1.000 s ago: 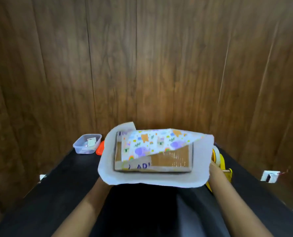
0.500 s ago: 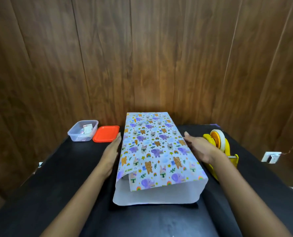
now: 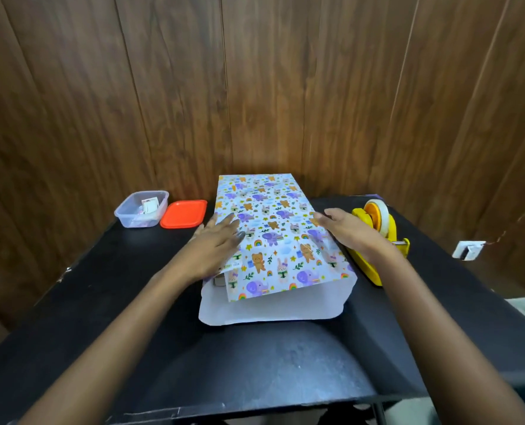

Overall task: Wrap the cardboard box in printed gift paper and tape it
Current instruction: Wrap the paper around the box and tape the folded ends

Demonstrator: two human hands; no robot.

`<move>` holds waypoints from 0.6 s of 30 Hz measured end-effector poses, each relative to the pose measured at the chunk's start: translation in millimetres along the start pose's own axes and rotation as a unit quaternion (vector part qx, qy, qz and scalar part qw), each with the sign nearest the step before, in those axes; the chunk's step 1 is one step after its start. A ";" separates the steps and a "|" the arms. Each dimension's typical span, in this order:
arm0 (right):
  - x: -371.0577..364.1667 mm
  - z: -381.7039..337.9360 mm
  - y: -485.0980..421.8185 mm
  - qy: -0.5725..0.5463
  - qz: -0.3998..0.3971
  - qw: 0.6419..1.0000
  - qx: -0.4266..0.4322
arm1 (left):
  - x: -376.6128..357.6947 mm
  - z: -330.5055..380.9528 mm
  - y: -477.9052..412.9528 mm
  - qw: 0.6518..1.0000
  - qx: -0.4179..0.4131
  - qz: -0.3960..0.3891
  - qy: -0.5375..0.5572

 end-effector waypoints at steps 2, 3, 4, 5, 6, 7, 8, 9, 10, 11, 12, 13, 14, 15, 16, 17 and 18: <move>1.6 -11.5 9.4 0.048 -0.012 0.997 0.052 | 3.1 19.4 -0.8 1.000 -0.025 0.012 -0.005; 1.4 -19.5 14.8 0.063 -0.022 0.996 0.064 | 5.4 36.2 -4.0 0.999 -0.046 0.010 -0.007; 0.9 -23.9 14.3 0.073 -0.027 0.995 0.063 | 5.2 50.4 -9.2 0.998 -0.065 0.001 -0.021; 1.2 -26.7 16.8 0.085 -0.031 0.994 0.055 | 1.8 63.7 -14.5 0.996 -0.082 -0.020 -0.038; 1.2 -28.0 18.5 0.099 -0.040 0.993 0.043 | -2.9 72.5 -21.9 0.994 -0.090 -0.045 -0.048; 3.2 -25.5 21.8 0.108 -0.044 0.993 0.029 | -9.3 81.5 -26.7 0.991 -0.097 -0.069 -0.060; 8.0 -21.7 24.0 0.110 -0.046 0.993 0.027 | -16.7 90.2 -31.6 0.987 -0.113 -0.087 -0.070; 12.2 -18.3 27.9 0.091 -0.058 0.994 0.024 | -23.0 97.4 -34.4 0.983 -0.127 -0.104 -0.087; 16.7 -11.6 35.6 0.049 -0.081 0.995 0.017 | -30.3 104.4 -36.3 0.978 -0.137 -0.114 -0.105; 18.7 -7.3 45.8 0.005 -0.111 0.994 0.016 | -35.3 107.7 -36.6 0.975 -0.142 -0.118 -0.128; 19.5 0.1 56.5 -0.028 -0.137 0.990 0.010 | -39.3 110.7 -36.6 0.971 -0.141 -0.121 -0.151; 19.0 10.7 66.4 -0.046 -0.155 0.987 0.000 | -44.1 113.8 -36.2 0.968 -0.138 -0.123 -0.173; 14.9 20.2 70.0 -0.037 -0.156 0.987 0.002 | -46.5 114.0 -33.8 0.965 -0.130 -0.119 -0.194; 10.6 31.4 72.0 -0.012 -0.134 0.991 0.005 | -51.4 117.5 -30.7 0.960 -0.131 -0.113 -0.220; 4.5 41.7 71.7 0.024 -0.092 0.995 0.011 | -57.3 120.6 -26.6 0.953 -0.138 -0.101 -0.252; -1.2 49.3 68.6 0.051 -0.027 0.998 0.023 | -63.6 124.0 -21.4 0.945 -0.147 -0.086 -0.281; -7.1 56.7 67.0 0.052 0.040 0.997 0.040 | -71.5 128.0 -16.5 0.938 -0.154 -0.067 -0.304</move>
Point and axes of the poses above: each hand's wrist, its own y-axis away from the middle knuckle, its own x-axis out of the back of the hand, z = x × y, the point moved 3 cm from there along -y, towards the middle knuckle, and after that the axes turned 2 degrees about z, right-handed, at the moved point
